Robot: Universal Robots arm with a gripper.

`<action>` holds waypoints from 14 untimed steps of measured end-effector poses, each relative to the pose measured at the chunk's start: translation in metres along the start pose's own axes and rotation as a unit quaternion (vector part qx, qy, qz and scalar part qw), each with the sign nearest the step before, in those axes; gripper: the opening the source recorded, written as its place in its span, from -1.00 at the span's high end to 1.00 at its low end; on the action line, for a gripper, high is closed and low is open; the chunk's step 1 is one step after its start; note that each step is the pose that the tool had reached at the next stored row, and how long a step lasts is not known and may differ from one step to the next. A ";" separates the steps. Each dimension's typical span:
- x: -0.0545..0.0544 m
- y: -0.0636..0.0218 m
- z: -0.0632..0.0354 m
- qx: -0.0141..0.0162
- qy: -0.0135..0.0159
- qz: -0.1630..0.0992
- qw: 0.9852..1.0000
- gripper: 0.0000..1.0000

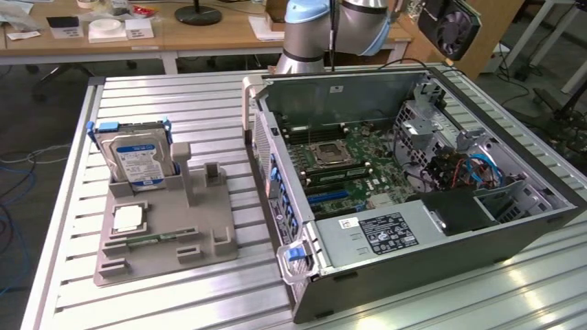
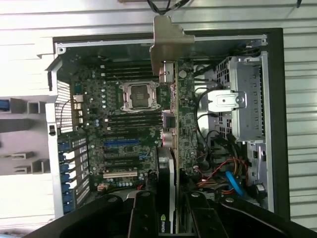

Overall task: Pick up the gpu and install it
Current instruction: 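Pick up the gpu and move the gpu toward the slot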

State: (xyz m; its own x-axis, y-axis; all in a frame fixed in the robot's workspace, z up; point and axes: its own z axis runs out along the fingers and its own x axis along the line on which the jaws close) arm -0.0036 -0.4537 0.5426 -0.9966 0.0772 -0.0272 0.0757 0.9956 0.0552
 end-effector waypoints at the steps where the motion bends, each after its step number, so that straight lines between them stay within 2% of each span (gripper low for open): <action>1: -0.004 0.0003 0.0002 0.000 0.000 0.000 1.000 0.46; 8: -0.020 0.0015 0.0011 0.000 0.000 0.000 1.000 0.46; 14: -0.022 0.0017 0.0013 0.000 0.000 0.000 1.000 0.46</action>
State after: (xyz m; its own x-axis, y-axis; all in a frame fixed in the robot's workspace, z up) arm 0.0180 -0.4536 0.5420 -0.9967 0.0768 -0.0272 0.0752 0.9956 0.0552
